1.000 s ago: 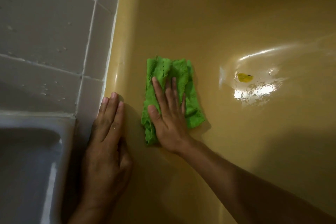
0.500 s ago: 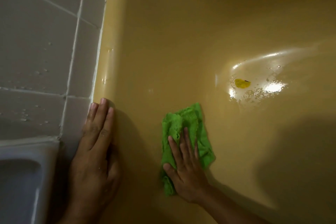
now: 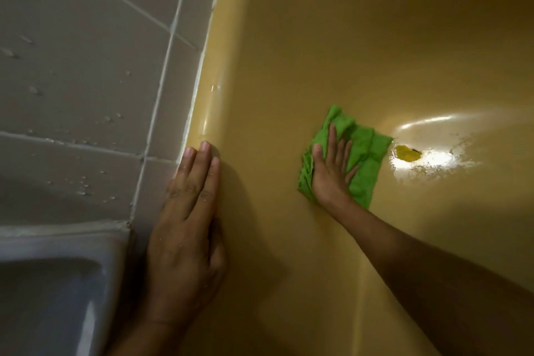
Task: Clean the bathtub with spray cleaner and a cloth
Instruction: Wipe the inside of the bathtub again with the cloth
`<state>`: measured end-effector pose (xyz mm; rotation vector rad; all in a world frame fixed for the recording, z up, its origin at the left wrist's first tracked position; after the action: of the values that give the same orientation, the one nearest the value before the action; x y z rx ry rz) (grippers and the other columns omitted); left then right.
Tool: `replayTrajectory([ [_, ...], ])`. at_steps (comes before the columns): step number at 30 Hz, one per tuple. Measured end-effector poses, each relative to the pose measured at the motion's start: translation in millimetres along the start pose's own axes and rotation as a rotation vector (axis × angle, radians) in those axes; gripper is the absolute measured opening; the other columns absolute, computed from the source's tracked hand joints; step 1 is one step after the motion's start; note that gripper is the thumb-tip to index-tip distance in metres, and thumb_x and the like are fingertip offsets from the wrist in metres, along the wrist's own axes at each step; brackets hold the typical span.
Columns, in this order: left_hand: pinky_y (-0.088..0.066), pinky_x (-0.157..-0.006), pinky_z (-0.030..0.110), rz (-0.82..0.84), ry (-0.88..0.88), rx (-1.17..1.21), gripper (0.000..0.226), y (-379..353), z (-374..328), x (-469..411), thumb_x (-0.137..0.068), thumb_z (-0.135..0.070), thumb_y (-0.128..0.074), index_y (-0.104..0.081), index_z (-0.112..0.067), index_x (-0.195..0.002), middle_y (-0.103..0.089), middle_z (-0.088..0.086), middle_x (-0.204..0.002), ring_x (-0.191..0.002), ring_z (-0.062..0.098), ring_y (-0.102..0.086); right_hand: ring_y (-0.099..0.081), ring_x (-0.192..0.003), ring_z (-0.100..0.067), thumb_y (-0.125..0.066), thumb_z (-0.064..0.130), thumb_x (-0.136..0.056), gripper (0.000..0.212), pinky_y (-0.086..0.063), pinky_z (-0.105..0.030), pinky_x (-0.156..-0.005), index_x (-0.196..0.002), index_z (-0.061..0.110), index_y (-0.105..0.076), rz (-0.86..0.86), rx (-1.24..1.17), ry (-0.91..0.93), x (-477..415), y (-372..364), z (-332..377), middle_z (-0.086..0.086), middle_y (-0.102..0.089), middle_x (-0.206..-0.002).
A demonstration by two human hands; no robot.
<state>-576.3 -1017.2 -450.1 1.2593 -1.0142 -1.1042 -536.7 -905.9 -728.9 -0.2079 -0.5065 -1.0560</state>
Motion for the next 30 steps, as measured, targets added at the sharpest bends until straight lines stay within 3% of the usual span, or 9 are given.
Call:
replayTrajectory([
  [9,-0.021,-0.125,0.05,0.004,-0.008,0.02,0.079,-0.5,-0.2,-6.2,-0.077,-0.005,-0.04,-0.036,0.0,-0.155,-0.023,0.011,-0.169,-0.158,0.03,-0.017,0.022,-0.154,-0.009,-0.014,0.061,-0.102,0.06,0.014,-0.063,-0.119,-0.157,0.053,0.007,0.017,-0.102,0.312,-16.7,17.8,125.6,0.005,0.012,-0.171],
  [12,-0.021,-0.124,0.051,0.002,-0.004,0.047,0.079,-0.2,-0.8,-11.3,-0.076,-0.005,-0.039,-0.036,0.001,-0.155,-0.024,0.011,-0.169,-0.158,0.029,-0.016,0.022,-0.153,-0.007,-0.013,0.065,-0.098,0.06,0.012,-0.063,-0.12,-0.155,0.057,0.007,0.048,-0.11,0.337,-6.9,20.7,131.7,0.008,0.013,-0.17],
  [18,-0.014,-0.128,0.04,-0.029,0.023,0.107,0.076,-1.0,0.9,-18.3,-0.083,-0.007,-0.038,-0.033,-0.005,-0.158,-0.023,0.004,-0.17,-0.159,0.021,-0.014,0.025,-0.151,-0.001,-0.015,0.063,-0.099,0.06,0.012,-0.057,-0.121,-0.154,0.057,0.008,0.095,-0.071,0.377,27.0,11.6,132.2,0.013,0.016,-0.169],
  [24,-0.023,-0.127,0.047,-0.021,0.03,0.123,0.08,0.6,1.8,-20.7,-0.081,-0.005,-0.045,-0.031,-0.008,-0.16,-0.022,0.001,-0.17,-0.159,0.015,-0.011,0.025,-0.149,0.001,-0.014,0.065,-0.099,0.059,0.011,-0.056,-0.122,-0.153,0.059,0.009,0.079,-0.073,0.373,38.6,7.8,127.7,0.013,0.014,-0.169],
  [30,-0.005,-0.128,0.025,0.026,0.032,0.09,0.081,0.1,1.1,-27.6,-0.085,-0.006,-0.048,-0.024,-0.013,-0.162,-0.013,-0.005,-0.172,-0.159,0.01,-0.004,0.028,-0.149,0.001,-0.016,0.062,-0.102,0.058,0.013,-0.052,-0.121,-0.153,0.057,0.011,0.094,-0.061,0.402,47.6,3.0,110.5,0.013,0.016,-0.169],
])
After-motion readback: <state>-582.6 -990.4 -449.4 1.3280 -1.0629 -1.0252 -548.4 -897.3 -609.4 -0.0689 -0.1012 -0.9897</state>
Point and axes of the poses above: each hand's wrist, its own x-axis away from the middle knuckle, its own y-axis out of the back of the hand, z = x × y, the point moved 7 cm from there along -x, towards the middle knuckle
